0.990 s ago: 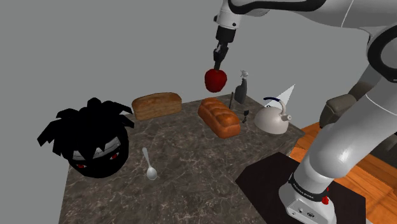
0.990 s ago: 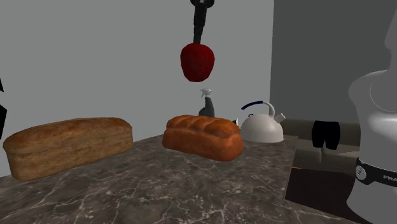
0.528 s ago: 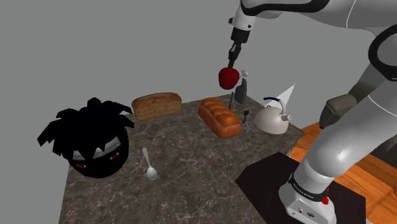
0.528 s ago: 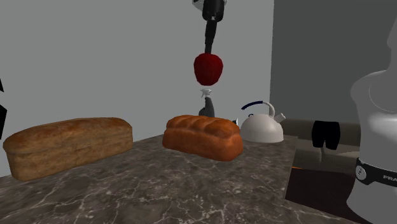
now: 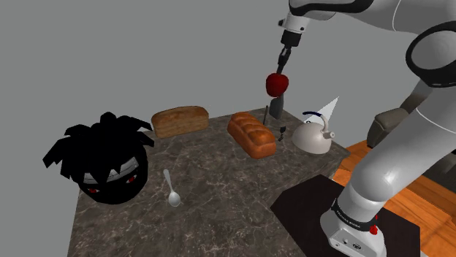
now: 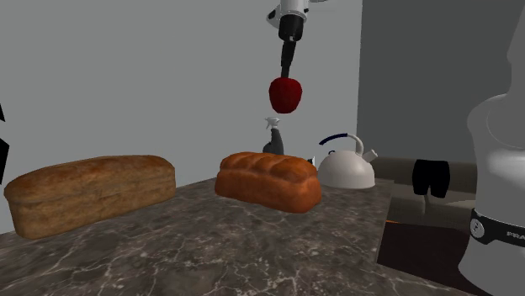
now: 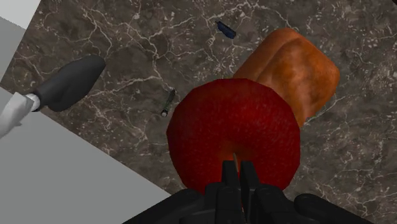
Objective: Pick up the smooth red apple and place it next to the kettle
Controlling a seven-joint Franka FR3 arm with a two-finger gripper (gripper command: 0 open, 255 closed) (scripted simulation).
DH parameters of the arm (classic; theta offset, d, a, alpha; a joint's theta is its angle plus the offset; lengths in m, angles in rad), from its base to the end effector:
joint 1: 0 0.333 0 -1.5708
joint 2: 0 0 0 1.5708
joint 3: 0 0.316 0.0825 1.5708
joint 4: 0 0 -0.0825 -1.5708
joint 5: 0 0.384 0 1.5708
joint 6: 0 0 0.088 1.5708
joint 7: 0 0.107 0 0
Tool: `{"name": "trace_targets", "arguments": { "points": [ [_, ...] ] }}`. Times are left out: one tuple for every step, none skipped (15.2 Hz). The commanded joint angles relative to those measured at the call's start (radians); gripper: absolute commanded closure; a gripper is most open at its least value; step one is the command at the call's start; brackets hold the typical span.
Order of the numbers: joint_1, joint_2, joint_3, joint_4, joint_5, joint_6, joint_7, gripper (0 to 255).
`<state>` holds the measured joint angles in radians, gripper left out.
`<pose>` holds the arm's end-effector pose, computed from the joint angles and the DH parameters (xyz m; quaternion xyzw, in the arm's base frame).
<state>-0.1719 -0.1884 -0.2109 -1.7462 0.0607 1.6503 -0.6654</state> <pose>0.4655 -0.1922 0.6461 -0.9879 -0.1404 -0.0632 0.0212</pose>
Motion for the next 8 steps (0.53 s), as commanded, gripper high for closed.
{"name": "trace_targets", "arguments": {
  "points": [
    [-0.021,0.019,-0.034,0.021,0.003,-0.007,-0.056,255],
    [-0.03,0.032,-0.05,0.036,0.006,-0.011,-0.082,255],
    [-0.04,0.047,-0.066,0.053,0.009,-0.016,-0.107,255],
    [-0.05,0.062,-0.082,0.07,0.014,-0.021,-0.133,255],
    [-0.06,0.079,-0.098,0.089,0.019,-0.026,-0.159,255],
    [-0.071,0.097,-0.113,0.11,0.025,-0.032,-0.186,255],
    [-0.082,0.116,-0.129,0.132,0.031,-0.039,-0.212,255],
    [-0.093,0.136,-0.144,0.155,0.039,-0.046,-0.238,255]
  ]
}}
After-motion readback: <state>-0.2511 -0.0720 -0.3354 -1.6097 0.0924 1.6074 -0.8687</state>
